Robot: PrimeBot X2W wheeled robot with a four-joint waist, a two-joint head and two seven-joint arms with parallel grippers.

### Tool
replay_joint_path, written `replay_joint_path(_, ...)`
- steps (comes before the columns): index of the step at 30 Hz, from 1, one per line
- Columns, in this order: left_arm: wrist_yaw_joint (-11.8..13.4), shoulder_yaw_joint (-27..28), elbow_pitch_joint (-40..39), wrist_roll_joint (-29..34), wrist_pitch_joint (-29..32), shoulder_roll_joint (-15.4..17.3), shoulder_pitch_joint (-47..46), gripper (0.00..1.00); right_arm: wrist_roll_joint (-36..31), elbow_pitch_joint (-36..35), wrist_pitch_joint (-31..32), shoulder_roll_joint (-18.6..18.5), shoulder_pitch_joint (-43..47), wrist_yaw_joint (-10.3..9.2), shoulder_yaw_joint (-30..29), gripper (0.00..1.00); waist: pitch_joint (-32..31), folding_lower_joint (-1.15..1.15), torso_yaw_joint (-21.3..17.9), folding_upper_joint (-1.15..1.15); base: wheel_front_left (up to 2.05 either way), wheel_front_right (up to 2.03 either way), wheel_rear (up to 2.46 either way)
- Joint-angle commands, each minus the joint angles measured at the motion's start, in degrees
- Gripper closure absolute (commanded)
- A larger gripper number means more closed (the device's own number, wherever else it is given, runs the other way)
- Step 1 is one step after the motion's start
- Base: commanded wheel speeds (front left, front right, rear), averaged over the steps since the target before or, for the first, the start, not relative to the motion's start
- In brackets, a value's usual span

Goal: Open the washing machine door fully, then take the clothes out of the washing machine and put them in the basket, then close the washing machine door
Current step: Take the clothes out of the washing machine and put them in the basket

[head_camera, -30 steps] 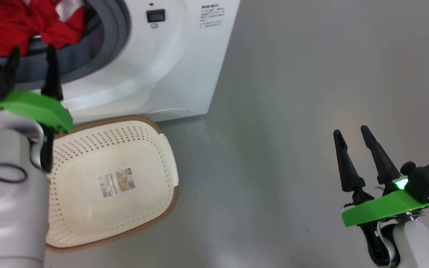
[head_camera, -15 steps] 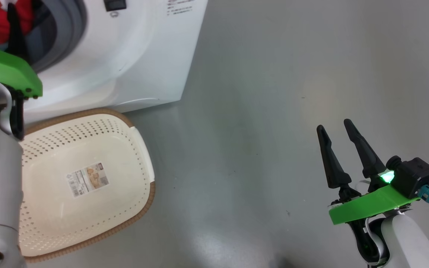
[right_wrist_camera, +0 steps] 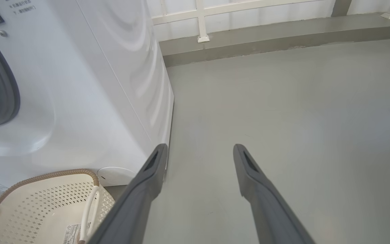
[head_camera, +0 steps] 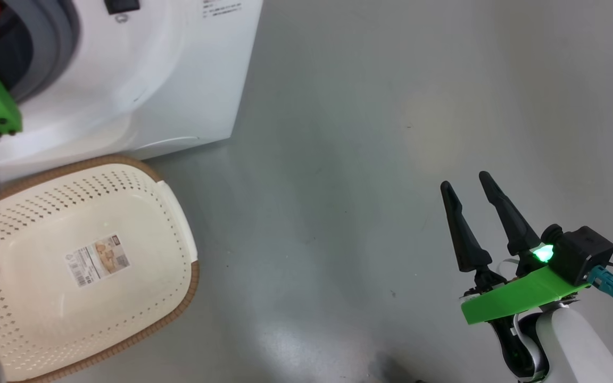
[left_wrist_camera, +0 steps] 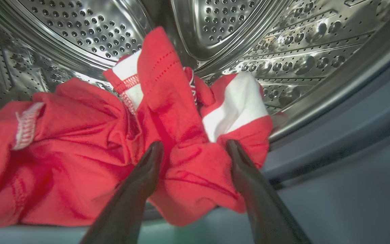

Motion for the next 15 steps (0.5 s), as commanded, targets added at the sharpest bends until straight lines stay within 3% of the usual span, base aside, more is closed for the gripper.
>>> replay_joint_path(1,0.9,0.1,-0.1,1.0,-0.3,3.5,-1.2,0.0,1.1,-1.4,-0.5,-0.2,-0.2,0.01,1.2,0.0,0.4,0.0,-0.6,0.0,0.0,0.0,0.0)
replay_joint_path(10,2.5,-0.6,2.1,0.8,0.5,4.6,-2.2,0.0,1.2,-1.5,-0.5,0.0,-0.3,0.01,1.3,0.0,0.7,0.0,-1.0,0.0,0.0,0.0,0.0)
replay_joint_path(11,2.4,-0.6,2.2,0.7,0.7,4.6,-2.2,0.12,1.2,-1.5,-0.5,0.0,-0.4,0.01,1.3,0.0,0.8,0.0,-1.0,0.0,0.0,0.0,0.0)
replay_joint_path(12,2.4,-0.7,2.3,0.7,0.8,4.6,-2.2,0.52,1.2,-1.5,-0.5,0.0,-0.4,0.01,1.3,0.0,0.8,0.0,-1.0,0.0,0.0,0.0,0.0)
replay_joint_path(15,2.3,-0.9,2.6,0.3,1.0,4.4,-2.3,0.98,1.1,-1.7,-0.5,0.0,-0.4,0.01,1.2,0.0,0.8,0.0,-0.9,0.0,0.0,0.0,0.0)
